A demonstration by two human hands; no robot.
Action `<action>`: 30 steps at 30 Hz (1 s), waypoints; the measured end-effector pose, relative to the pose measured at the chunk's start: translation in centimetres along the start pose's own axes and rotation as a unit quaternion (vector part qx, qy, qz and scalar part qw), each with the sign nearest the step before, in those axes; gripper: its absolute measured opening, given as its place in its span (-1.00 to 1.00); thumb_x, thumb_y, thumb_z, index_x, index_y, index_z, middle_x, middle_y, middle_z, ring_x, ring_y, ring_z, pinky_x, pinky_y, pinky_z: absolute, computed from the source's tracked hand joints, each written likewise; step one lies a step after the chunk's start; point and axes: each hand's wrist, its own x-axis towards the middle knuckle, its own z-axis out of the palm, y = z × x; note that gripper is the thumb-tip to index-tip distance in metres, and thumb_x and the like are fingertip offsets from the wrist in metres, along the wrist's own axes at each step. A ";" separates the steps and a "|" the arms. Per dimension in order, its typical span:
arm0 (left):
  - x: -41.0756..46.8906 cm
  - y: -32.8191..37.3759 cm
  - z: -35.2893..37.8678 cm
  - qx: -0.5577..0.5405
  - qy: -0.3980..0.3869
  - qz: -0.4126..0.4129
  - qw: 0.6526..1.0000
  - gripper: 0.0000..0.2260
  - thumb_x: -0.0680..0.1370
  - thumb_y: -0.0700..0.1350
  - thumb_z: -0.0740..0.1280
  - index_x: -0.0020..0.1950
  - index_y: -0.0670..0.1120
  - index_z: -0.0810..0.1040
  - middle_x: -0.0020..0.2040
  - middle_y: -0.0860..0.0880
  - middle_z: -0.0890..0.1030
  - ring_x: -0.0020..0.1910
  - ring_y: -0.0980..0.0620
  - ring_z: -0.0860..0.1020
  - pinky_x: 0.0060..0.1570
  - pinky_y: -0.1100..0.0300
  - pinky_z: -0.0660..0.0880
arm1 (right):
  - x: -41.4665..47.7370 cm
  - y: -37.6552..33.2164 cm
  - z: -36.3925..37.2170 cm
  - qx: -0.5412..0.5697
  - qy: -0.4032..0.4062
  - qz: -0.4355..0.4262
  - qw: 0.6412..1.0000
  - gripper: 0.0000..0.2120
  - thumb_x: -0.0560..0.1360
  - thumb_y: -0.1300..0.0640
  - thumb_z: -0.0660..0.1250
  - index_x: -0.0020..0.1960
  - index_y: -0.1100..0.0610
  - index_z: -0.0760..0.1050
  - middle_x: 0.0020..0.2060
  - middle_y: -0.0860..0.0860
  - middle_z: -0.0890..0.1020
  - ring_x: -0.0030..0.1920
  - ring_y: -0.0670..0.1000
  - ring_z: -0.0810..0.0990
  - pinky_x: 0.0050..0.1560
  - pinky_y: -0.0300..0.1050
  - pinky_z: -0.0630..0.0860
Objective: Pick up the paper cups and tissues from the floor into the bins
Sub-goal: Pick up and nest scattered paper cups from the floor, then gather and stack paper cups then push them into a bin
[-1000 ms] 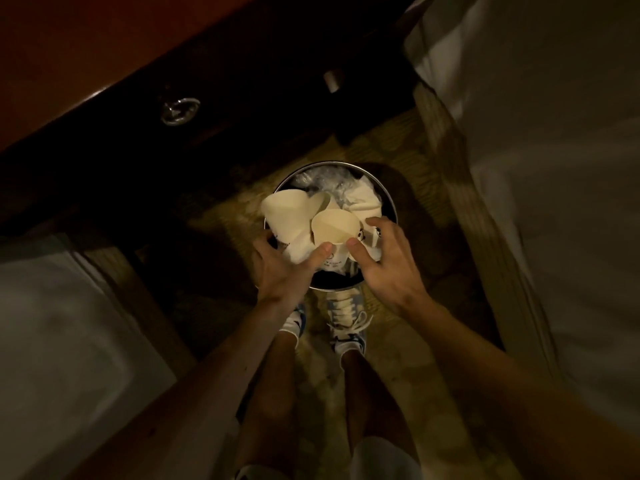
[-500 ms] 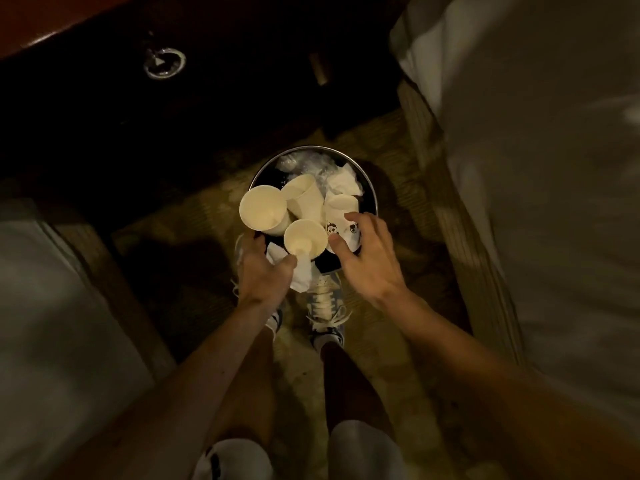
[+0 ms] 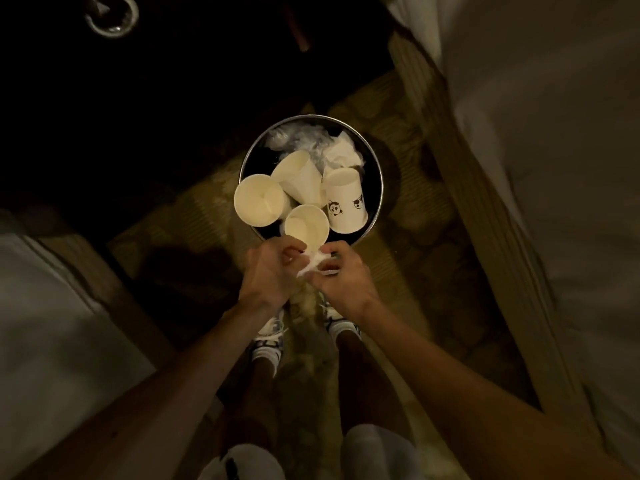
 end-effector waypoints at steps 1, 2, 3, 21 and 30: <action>-0.1 0.3 -0.3 -0.040 -0.010 -0.004 0.999 -0.77 0.46 -0.25 0.51 0.09 -0.12 0.62 -0.22 -0.03 0.65 -0.24 0.17 0.62 -0.19 0.34 0.55 | -0.1 -0.3 0.1 0.016 0.011 0.004 1.000 -0.65 0.43 0.13 0.50 0.15 0.07 0.47 -0.02 0.04 0.62 0.01 0.04 0.63 0.06 0.11 0.61; -0.2 0.6 -0.5 -0.084 -0.019 -0.008 0.996 -0.73 0.45 -0.27 0.51 0.09 -0.07 0.57 -0.25 -0.01 0.62 -0.30 0.24 0.60 -0.26 0.43 0.51 | -0.2 -0.7 0.0 0.027 0.022 0.004 0.999 -0.71 0.43 0.11 0.51 0.10 0.07 0.50 -0.06 0.05 0.64 -0.03 0.05 0.64 0.03 0.13 0.62; -0.2 1.0 -0.9 -0.128 -0.024 -0.011 0.991 -0.71 0.44 -0.29 0.51 0.06 -0.04 0.54 -0.27 -0.01 0.61 -0.34 0.27 0.59 -0.30 0.45 0.49 | -0.3 -1.1 -0.2 0.036 0.030 -0.001 0.999 -0.77 0.44 0.09 0.51 0.04 0.08 0.54 -0.11 0.05 0.65 -0.06 0.06 0.66 0.01 0.13 0.62; 3.1 8.1 -6.5 0.184 -0.043 0.086 0.978 -0.74 0.64 -0.03 0.24 0.27 -0.01 0.60 0.29 -0.17 0.56 0.24 -0.15 0.51 0.06 0.16 0.40 | 0.3 -6.6 -7.2 -0.093 -0.010 -0.073 0.993 -0.63 0.54 0.04 0.35 0.33 -0.04 0.43 0.16 -0.01 0.52 0.21 0.06 0.51 0.09 -0.13 0.43; -8.1 23.1 -16.6 0.286 -0.084 0.257 0.919 -0.66 0.56 0.10 0.35 -0.31 -0.06 0.45 -0.41 0.03 0.49 -0.38 0.07 0.48 -0.40 0.16 0.27 | -21.1 -10.7 -15.1 -0.054 0.098 -0.117 0.987 -0.86 0.59 0.05 0.29 0.09 0.03 0.58 0.00 -0.01 0.66 0.01 0.01 0.63 0.10 0.03 0.58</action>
